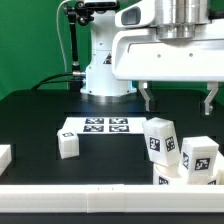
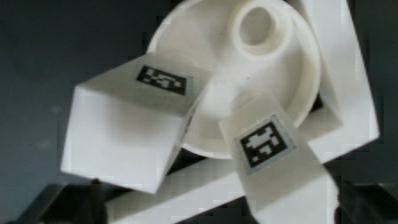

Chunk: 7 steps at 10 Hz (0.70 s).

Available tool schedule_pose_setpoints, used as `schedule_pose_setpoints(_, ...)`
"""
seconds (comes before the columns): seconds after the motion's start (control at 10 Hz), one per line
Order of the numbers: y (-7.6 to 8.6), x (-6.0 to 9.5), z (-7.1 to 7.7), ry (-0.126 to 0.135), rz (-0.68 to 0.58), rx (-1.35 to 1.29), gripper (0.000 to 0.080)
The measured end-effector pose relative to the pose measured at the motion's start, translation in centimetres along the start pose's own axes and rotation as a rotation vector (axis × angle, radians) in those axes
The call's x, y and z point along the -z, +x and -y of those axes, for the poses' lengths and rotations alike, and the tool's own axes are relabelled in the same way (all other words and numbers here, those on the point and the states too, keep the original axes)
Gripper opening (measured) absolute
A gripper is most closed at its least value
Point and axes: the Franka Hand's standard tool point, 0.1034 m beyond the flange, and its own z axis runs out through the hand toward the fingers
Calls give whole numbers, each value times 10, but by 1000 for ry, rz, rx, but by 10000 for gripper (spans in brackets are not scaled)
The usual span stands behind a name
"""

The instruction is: Assemble stool

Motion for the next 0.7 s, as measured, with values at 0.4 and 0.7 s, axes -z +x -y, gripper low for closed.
schedule_pose_setpoints(0.4,0,-1,1,-7,4,407,649)
schedule_pose_setpoints(0.7,2,-2,-5,-25,4,589,649)
